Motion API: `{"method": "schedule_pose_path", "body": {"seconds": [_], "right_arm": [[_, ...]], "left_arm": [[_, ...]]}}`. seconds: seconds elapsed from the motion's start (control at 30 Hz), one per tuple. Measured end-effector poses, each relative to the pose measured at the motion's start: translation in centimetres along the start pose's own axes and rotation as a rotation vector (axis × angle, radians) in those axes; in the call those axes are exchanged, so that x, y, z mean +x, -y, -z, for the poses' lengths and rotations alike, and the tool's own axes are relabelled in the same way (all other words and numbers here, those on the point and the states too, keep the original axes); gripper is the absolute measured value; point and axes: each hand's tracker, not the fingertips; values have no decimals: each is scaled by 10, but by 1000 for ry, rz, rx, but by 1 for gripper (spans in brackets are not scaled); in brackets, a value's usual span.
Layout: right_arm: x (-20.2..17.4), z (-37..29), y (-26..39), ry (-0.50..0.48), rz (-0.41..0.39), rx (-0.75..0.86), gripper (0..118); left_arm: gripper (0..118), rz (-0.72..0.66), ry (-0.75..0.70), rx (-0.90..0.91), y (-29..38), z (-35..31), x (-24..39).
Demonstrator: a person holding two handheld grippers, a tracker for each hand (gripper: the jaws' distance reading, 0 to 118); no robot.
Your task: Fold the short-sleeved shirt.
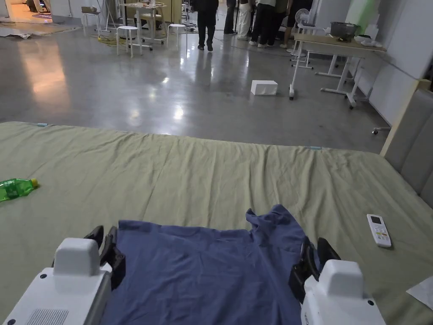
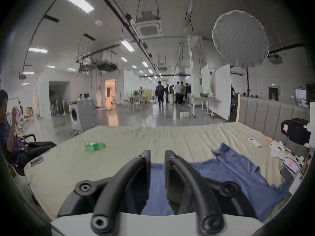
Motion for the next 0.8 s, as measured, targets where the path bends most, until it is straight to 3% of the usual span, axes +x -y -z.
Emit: {"method": "schedule_pose_path", "body": {"seconds": [0.1, 0.2, 0.7, 0.8], "right_arm": [[-6, 7, -7, -11, 2, 18, 12], [-9, 15, -12, -1, -13, 32, 1], [-1, 67, -13, 14, -44, 17, 0], [0, 77, -7, 8, -37, -14, 0]], "left_arm": [[5, -6, 1, 3, -7, 4, 2], [1, -9, 6, -19, -6, 12, 0], [1, 31, -5, 5, 1, 83, -17], [1, 48, 17, -89, 7, 121, -20]]}}
